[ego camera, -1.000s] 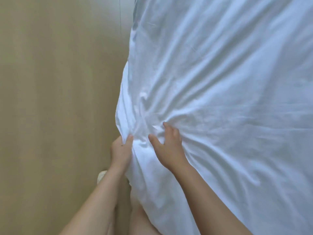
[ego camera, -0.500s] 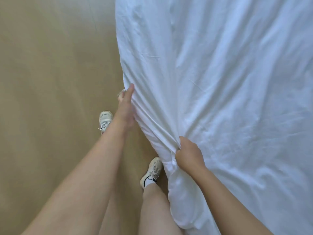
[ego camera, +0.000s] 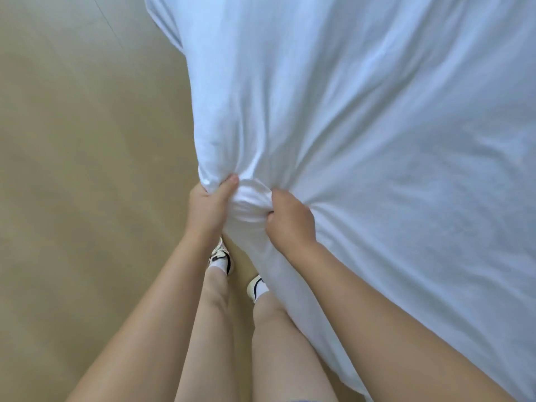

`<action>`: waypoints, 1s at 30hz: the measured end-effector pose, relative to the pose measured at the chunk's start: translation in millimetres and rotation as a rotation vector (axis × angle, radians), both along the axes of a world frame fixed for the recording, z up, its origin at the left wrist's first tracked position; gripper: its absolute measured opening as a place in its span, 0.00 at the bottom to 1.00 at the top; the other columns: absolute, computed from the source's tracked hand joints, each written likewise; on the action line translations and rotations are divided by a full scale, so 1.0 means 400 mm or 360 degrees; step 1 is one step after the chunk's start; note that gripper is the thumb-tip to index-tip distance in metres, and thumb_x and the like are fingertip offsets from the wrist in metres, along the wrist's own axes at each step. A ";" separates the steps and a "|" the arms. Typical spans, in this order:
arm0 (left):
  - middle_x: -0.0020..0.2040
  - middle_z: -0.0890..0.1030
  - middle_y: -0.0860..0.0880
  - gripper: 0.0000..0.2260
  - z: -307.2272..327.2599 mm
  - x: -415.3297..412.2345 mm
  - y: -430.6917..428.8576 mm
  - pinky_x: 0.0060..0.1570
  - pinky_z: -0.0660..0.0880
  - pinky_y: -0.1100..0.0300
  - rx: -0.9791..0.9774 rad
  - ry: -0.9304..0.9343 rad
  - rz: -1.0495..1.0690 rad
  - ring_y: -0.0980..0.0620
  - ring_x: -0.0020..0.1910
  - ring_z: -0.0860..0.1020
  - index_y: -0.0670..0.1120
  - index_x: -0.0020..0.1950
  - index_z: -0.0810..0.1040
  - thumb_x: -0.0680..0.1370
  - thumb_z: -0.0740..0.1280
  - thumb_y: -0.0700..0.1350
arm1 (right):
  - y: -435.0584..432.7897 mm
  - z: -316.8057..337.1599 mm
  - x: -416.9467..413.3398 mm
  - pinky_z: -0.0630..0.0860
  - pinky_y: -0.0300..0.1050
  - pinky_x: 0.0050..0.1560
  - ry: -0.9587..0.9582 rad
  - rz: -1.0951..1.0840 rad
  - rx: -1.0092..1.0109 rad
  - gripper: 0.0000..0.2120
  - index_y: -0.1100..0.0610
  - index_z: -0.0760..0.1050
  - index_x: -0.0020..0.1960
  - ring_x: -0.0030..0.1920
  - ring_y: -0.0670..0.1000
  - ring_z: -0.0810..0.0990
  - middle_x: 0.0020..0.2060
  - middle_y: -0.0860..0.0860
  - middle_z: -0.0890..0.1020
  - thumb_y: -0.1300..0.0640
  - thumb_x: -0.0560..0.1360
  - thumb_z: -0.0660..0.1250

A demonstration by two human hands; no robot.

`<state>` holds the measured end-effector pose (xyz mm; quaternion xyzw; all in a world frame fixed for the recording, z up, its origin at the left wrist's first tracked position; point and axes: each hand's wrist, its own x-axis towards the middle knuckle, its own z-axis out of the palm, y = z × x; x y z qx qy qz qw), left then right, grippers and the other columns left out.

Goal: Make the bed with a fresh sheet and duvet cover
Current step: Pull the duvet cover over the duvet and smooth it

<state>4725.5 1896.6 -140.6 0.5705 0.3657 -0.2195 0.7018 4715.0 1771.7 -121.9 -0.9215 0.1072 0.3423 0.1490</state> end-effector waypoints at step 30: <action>0.51 0.83 0.45 0.15 -0.121 0.705 0.068 0.58 0.75 0.49 -0.0620 0.0330 0.0313 0.44 0.52 0.81 0.46 0.54 0.81 0.77 0.62 0.53 | 0.046 -0.013 0.600 0.59 0.39 0.62 0.0007 -0.0403 0.0591 0.24 0.56 0.62 0.70 0.64 0.52 0.62 0.64 0.51 0.64 0.53 0.76 0.64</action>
